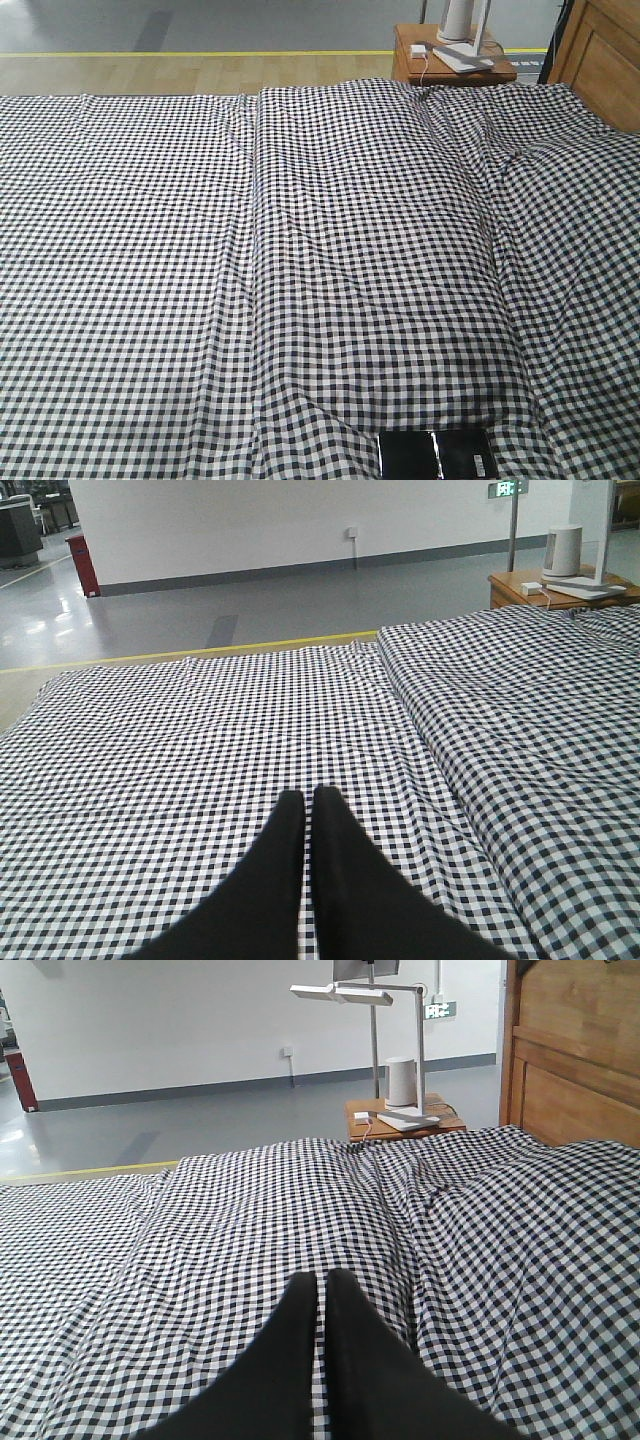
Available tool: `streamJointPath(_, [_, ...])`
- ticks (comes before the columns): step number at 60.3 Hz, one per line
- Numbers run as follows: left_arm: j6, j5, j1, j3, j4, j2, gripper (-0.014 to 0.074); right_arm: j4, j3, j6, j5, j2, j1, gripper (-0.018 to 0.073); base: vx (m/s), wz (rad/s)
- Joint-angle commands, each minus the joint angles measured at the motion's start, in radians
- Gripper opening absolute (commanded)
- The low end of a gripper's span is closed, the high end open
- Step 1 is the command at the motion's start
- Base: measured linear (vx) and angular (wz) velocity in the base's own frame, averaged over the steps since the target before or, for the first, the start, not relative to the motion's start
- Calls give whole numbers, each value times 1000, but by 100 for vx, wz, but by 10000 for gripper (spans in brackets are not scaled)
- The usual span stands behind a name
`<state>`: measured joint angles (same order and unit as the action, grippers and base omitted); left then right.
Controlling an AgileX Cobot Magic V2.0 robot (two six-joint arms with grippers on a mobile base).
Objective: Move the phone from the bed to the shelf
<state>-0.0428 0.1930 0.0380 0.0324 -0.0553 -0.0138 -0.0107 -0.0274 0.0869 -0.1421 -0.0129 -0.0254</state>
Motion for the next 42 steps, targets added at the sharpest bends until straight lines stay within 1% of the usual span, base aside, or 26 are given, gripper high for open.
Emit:
streamJointPath(1, [4,-71,0,-26,5,-11,1,1,-8,-4,74,-5,-6,-1,0,0])
streamJointPath(42, [4,-71,0,-26,5,-11,1,1,-8,-4,74,-5,-6,-1,0,0])
